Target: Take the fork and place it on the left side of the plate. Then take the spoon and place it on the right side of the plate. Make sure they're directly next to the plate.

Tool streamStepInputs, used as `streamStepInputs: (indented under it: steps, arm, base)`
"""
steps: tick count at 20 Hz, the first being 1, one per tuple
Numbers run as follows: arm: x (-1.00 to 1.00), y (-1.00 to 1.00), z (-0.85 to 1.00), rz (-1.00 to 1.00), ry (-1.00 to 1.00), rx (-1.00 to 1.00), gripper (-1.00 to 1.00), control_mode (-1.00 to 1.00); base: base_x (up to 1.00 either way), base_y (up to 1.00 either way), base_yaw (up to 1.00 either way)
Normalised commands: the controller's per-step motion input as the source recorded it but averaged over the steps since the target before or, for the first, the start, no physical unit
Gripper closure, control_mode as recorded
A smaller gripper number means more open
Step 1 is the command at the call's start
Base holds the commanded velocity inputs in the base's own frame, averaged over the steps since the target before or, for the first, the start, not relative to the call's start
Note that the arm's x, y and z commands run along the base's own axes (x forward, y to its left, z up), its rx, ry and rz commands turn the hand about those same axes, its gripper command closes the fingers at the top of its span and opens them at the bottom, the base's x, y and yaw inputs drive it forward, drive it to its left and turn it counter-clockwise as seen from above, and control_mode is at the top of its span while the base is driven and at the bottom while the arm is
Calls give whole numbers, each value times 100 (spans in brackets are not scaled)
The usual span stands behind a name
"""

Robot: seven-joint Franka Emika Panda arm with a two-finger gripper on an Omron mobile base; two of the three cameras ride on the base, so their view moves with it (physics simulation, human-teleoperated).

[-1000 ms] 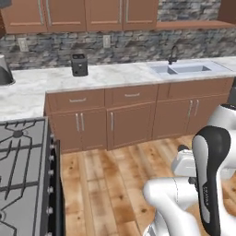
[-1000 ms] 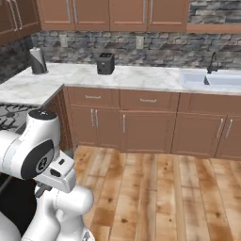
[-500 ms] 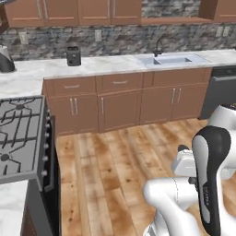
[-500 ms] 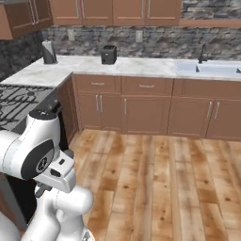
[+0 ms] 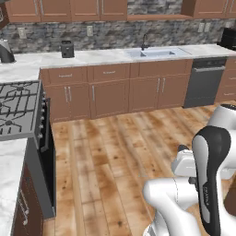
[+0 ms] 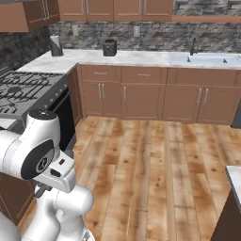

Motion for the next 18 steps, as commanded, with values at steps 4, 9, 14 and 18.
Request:
streamStepInputs:
  steps: [4, 9, 14, 18]
  arm:
    - [0, 0, 0, 0, 0, 0, 100, 100]
    - [0, 0, 0, 0, 0, 0, 100, 100]
    - [0, 0, 0, 0, 0, 0, 100, 100]
    - [0, 0, 0, 0, 0, 0, 100, 100]
  base:
    - [-100, -36, -4]
    - [-100, -31, -4]
    - [-100, -25, -5]
    - [-100, -29, -6]
